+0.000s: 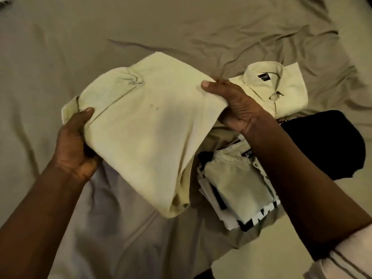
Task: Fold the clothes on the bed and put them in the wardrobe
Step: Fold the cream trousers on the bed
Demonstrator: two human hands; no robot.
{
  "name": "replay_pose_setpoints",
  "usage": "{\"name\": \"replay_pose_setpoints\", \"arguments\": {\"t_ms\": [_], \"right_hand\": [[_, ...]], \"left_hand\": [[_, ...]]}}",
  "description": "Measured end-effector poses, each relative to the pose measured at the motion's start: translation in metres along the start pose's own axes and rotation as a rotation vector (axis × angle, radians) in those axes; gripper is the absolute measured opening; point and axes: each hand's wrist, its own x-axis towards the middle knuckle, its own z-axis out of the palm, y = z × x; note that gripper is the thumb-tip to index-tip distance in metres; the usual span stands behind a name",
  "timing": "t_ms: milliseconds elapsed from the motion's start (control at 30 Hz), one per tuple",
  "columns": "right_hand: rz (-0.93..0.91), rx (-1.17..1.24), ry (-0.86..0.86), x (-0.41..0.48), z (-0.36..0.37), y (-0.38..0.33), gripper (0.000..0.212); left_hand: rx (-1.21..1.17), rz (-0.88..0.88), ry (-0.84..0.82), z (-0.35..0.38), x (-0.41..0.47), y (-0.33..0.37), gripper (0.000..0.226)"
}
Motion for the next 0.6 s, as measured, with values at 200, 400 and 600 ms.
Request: {"name": "replay_pose_setpoints", "arguments": {"t_ms": [200,400,600], "right_hand": [[-0.097,0.144,-0.069,-0.028,-0.01,-0.033,0.022],[-0.239,-0.139,0.0,-0.064,-0.104,-0.139,0.048],[-0.247,-0.597,0.212,-0.099,-0.252,-0.222,0.02]], "left_hand": [[-0.273,0.063,-0.028,0.044,-0.086,-0.033,0.039],[-0.181,-0.102,-0.317,0.147,-0.142,-0.094,0.031],[0.441,-0.46,-0.695,0.254,-0.135,-0.164,0.076]]}}
